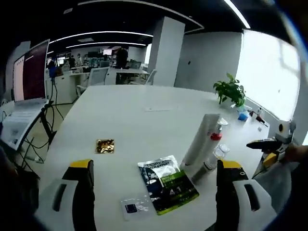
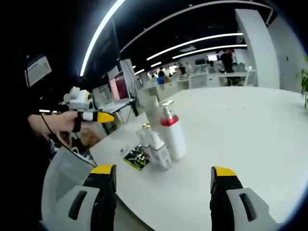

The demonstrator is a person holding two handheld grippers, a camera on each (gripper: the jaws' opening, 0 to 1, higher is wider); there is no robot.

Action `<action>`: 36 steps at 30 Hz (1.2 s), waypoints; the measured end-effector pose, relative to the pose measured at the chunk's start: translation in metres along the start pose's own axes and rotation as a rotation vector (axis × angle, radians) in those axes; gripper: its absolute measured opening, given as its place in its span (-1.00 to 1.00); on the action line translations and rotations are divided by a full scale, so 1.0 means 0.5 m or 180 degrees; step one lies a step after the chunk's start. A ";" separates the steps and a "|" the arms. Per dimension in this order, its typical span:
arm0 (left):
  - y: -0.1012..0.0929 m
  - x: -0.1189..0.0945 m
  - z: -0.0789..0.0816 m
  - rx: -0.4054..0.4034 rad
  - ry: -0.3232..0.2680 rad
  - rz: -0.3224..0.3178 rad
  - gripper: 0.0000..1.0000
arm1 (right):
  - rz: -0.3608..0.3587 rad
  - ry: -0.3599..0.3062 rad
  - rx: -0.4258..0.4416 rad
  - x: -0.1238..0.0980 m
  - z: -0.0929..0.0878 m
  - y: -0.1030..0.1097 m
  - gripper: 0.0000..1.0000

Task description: Arrange the skincare products in the storage area until every visible bottle or jar stands upright without overlapping.

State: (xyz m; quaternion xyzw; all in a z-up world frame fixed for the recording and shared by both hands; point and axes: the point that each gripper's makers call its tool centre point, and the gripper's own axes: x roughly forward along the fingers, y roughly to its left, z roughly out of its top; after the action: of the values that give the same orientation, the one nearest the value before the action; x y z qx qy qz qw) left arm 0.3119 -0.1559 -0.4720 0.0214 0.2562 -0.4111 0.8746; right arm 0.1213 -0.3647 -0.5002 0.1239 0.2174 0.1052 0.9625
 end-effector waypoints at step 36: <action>0.006 -0.038 -0.135 -0.0066 0.0239 0.0132 0.98 | -0.0059 0.0066 -0.0089 -0.001 -0.008 -0.004 0.64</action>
State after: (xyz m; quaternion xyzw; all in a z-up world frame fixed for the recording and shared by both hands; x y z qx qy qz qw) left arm 0.2751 -0.1236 -0.5222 0.0331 0.2925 -0.3891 0.8729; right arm 0.1195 -0.3660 -0.5043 0.1073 0.2270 0.1006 0.9627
